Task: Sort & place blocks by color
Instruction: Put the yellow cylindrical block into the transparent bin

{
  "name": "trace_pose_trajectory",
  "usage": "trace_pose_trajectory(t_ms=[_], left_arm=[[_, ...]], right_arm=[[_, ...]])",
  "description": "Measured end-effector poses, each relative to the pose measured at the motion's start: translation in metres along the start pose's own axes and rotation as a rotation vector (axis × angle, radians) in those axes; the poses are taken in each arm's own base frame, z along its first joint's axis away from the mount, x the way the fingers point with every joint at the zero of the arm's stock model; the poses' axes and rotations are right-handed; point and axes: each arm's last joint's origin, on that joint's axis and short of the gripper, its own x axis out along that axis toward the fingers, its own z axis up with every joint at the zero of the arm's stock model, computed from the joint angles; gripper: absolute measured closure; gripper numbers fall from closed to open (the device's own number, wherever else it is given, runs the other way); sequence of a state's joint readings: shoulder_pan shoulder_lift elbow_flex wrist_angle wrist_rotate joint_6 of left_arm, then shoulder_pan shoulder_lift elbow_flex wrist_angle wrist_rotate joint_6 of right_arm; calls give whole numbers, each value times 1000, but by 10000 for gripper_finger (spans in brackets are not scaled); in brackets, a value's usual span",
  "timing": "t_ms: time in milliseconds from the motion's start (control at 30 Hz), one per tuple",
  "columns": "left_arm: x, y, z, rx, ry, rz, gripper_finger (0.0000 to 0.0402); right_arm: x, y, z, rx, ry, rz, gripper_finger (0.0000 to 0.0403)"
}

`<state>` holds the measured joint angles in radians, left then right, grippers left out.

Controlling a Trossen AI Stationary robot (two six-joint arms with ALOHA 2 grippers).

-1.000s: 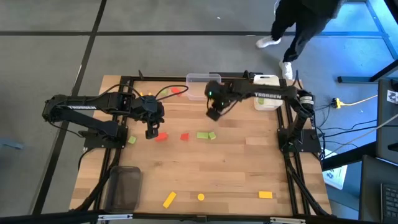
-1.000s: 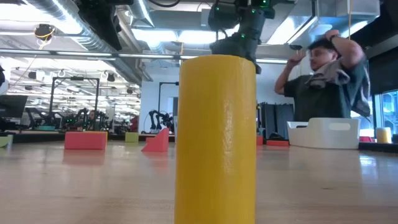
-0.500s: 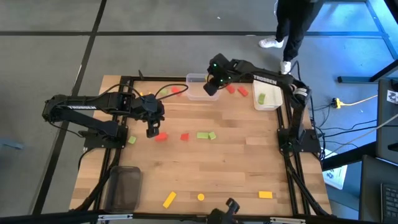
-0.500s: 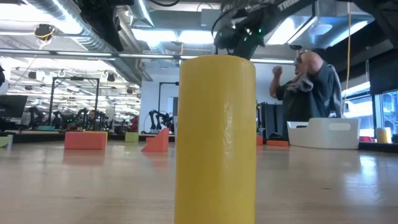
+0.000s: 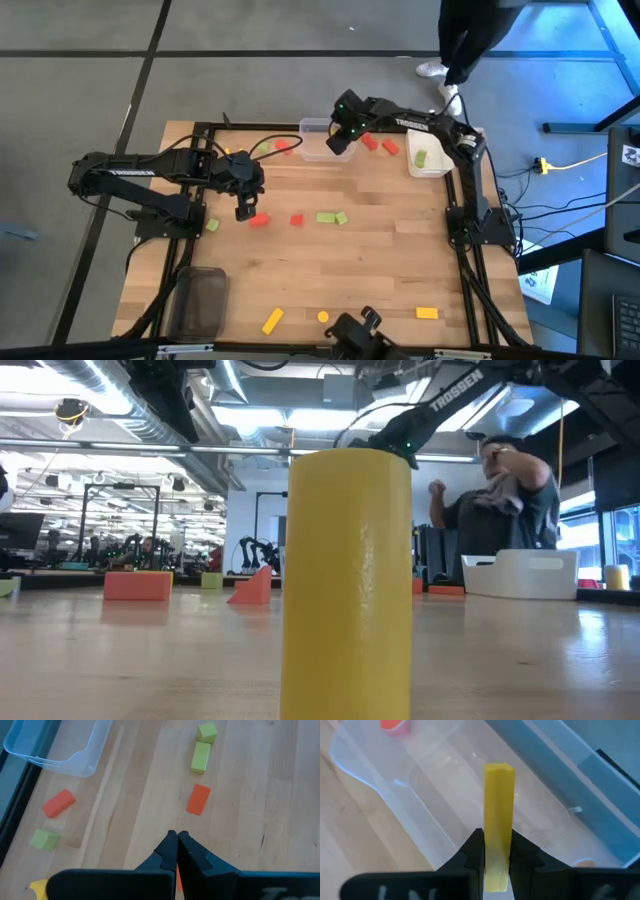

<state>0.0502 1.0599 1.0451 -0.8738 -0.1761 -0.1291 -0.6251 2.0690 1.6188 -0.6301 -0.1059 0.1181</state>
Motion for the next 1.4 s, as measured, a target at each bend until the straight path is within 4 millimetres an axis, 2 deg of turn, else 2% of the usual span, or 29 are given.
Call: trace_pose_trajectory(t_ms=[167,333,667,1067,1400], left_arm=[[0,0,0,0,0,0,401],[0,0,0,0,0,0,401],[0,0,0,0,0,0,401],[0,0,0,-1,0,0,401],[0,0,0,-2,1,-1,401]], right_arm=[[10,-3,-3,-12,30,47,350],[16,-4,-4,-8,40,45,325],[16,-4,-2,-11,19,48,326],[-9,2,24,-19,-49,56,326],[-8,1,19,-13,3,52,326]])
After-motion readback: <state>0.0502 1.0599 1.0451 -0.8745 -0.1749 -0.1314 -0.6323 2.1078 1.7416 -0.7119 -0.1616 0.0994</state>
